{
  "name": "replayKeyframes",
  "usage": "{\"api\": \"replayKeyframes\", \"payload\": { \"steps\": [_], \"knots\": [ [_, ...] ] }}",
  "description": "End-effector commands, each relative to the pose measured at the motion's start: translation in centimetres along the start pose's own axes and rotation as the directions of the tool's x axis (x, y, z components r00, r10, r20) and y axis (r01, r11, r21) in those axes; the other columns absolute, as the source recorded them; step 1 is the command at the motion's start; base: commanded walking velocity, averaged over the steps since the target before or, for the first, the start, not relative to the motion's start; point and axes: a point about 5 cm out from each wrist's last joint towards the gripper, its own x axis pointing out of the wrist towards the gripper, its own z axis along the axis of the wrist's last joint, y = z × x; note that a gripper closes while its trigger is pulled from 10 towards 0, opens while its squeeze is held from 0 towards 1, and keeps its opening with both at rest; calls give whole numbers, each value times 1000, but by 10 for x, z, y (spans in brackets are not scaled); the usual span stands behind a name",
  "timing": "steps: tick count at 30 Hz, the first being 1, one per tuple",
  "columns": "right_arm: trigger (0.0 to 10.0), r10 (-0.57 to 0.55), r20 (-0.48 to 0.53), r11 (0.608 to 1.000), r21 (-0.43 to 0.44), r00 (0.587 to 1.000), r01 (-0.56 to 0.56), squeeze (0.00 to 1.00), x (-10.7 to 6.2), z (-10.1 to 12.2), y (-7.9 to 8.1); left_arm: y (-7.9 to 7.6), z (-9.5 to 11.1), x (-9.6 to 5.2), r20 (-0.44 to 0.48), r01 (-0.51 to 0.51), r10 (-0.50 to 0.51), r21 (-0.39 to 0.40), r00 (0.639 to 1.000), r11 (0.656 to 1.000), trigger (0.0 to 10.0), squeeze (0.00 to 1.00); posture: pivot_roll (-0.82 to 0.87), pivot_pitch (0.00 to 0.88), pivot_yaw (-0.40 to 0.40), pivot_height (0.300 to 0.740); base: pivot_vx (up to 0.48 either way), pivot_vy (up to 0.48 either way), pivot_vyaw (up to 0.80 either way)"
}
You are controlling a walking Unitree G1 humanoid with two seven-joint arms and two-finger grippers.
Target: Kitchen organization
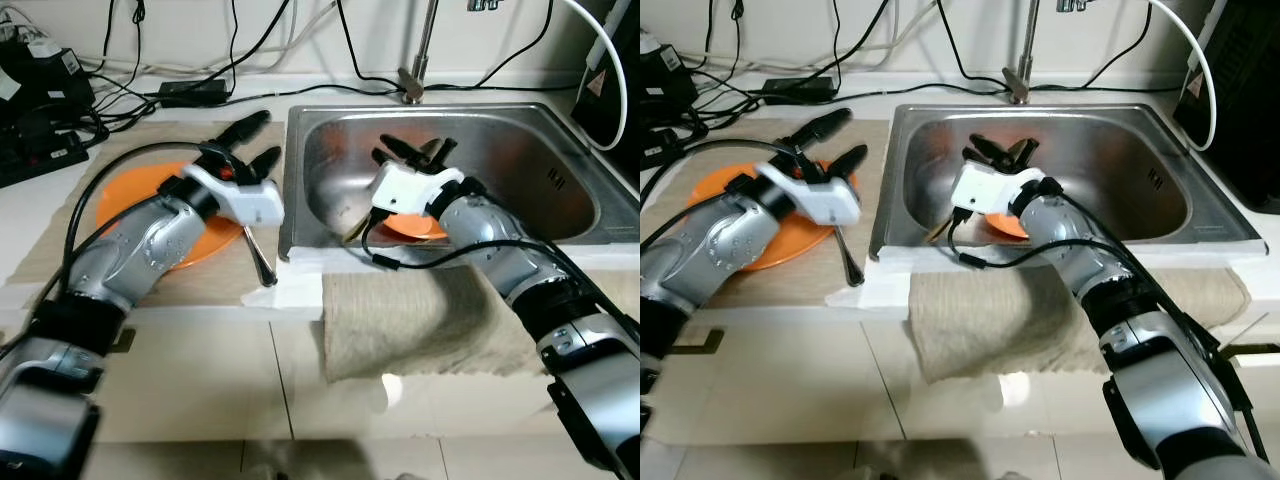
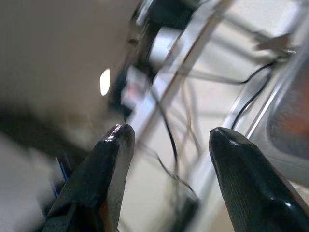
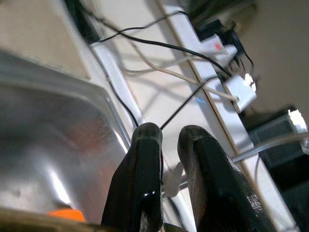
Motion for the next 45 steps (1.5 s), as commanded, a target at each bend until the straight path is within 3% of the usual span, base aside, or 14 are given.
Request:
{"api": "replayKeyframes", "payload": {
  "steps": [1,13,20,21,22,24,26,27,32,33,34,35,37,45],
  "knots": [
    [0,-39,-31,996,79,999,41,482,-1,-5,-7,9,-11,1,-94,-42,29,-140,995,989,10000,0,-9,0,36,740,0,0,0],
    [0,-161,-214,901,366,963,232,498,-4,-26,-12,7,-10,2,-148,-79,39,-275,988,958,10000,0,-7,0,38,740,0,0,0],
    [0,-140,-452,642,636,881,429,502,-5,-50,-5,5,-5,1,-144,-72,30,-294,989,953,10000,0,-5,0,36,740,0,0,0],
    [0,-129,-489,570,675,863,468,502,-4,-52,-5,4,-3,1,-141,-69,29,-293,990,954,10000,0,-5,0,35,740,0,0,0],
    [0,-129,-489,570,675,863,468,502,-4,-52,-5,4,-3,1,-141,-69,29,-293,990,954,10000,0,-5,0,35,740,0,0,0],
    [0,-99,-542,446,726,835,524,502,-2,-55,-5,4,-3,1,-143,-69,27,-296,989,953,10000,0,-4,0,33,740,0,0,0],
    [0,-96,-555,417,732,826,539,506,-2,-56,-6,4,-2,1,-144,-70,27,-298,989,952,10000,0,-3,0,31,740,0,0,0],
    [0,-76,-583,338,748,809,571,506,0,-57,-8,4,-2,1,-146,-68,25,-300,989,952,10000,0,-1,0,28,740,0,0,0],
    [0,-37,-623,229,756,781,614,510,0,-60,-7,5,-1,1,-148,-70,25,-304,989,950,10000,0,0,0,25,740,0,0,0],
    [0,-19,-646,189,747,763,637,596,-2,-63,-6,5,0,1,-147,-69,25,-303,989,951,10000,0,4,0,21,740,0,0,0],
    [0,15,-683,126,726,730,676,843,-5,-67,-2,5,0,1,-147,-68,24,-301,989,951,10000,0,5,0,21,740,0,0,0],
    [0,34,-701,97,712,713,695,871,-7,-69,1,5,1,1,-147,-68,24,-300,989,952,10000,0,5,0,21,740,0,0,0],
    [0,62,-722,67,692,689,719,1000,-11,-73,7,6,1,1,-147,-68,24,-299,989,952,10000,0,6,0,20,740,0,0,0],
    [0,122,-754,63,655,646,753,1000,-17,-76,23,7,2,2,-148,-62,20,-289,989,955,10000,0,12,0,20,740,0,0,0]
  ]
}}
